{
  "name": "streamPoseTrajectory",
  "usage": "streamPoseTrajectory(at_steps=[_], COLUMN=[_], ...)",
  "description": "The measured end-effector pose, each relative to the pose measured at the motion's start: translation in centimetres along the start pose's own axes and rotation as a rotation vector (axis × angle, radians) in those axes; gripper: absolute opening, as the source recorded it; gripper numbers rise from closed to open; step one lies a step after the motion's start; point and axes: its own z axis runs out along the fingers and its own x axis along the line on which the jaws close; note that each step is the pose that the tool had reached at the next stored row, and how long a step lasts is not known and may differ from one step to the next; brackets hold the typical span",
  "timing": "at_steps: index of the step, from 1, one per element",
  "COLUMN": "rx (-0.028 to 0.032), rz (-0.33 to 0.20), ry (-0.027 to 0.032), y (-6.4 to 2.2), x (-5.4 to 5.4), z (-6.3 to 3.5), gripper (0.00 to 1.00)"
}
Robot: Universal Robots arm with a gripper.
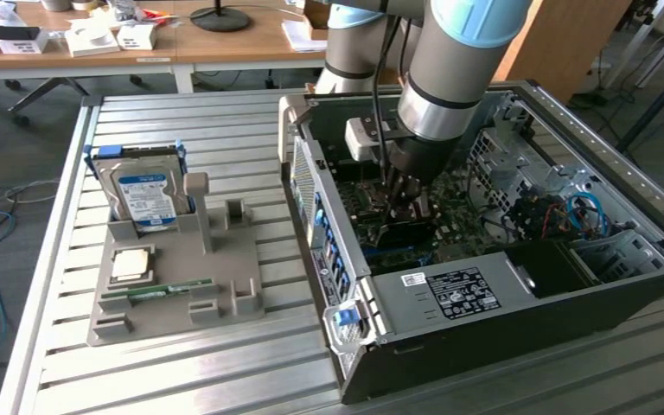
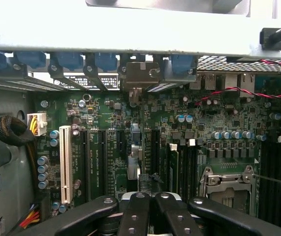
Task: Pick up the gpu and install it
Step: 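Press down on the gpu until it lock into place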
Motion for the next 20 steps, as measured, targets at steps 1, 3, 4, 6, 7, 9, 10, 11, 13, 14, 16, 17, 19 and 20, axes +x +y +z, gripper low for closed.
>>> streamPoseTrajectory(at_steps=[1, 3, 4, 6, 7, 9, 10, 11, 13, 14, 16, 17, 19, 20], rx=[0.0, 0.0, 0.0001, 0.0, 0.0001, 0.0001, 0.0002, 0.0002, 0.0002, 0.0005, 0.0006, 0.0006, 0.0006, 0.0006], rz=[0.0, 0.0, 0.0, 0.0, 0.0, 0.0, 0.0, 0.0, 0.0, 0.0, 0.0, 0.0, 0.0, 0.0], ry=[0.0, 0.0008, 0.001, 0.0027, 0.003, 0.0039, 0.0041, 0.0041, 0.0043, 0.0052, 0.0051, 0.0052, 0.0051, 0.0051], y=[0.0, 0.0, 0.0, 0.0, 0.0, 0.0, 0.0, 0.0, 0.0, 0.01, 0.01, 0.01, 0.01, 0.01], x=[0.0, 0.0, -0.01, -0.03, -0.05, -0.06, -0.07, -0.07, -0.07, -0.09, -0.09, -0.08, -0.09, -0.09], z=[0.0, -0.03, -0.09, -0.35, -0.48, -0.68, -0.7, -0.7, -0.7, -0.71, -0.71, -0.71, -0.7, -0.72], gripper=[0.11, 0.11, 0.11, 0.11, 0.11, 0.11, 0.11, 0.11, 0.11, 0.11, 0.11, 0.11, 0.11, 0.11])
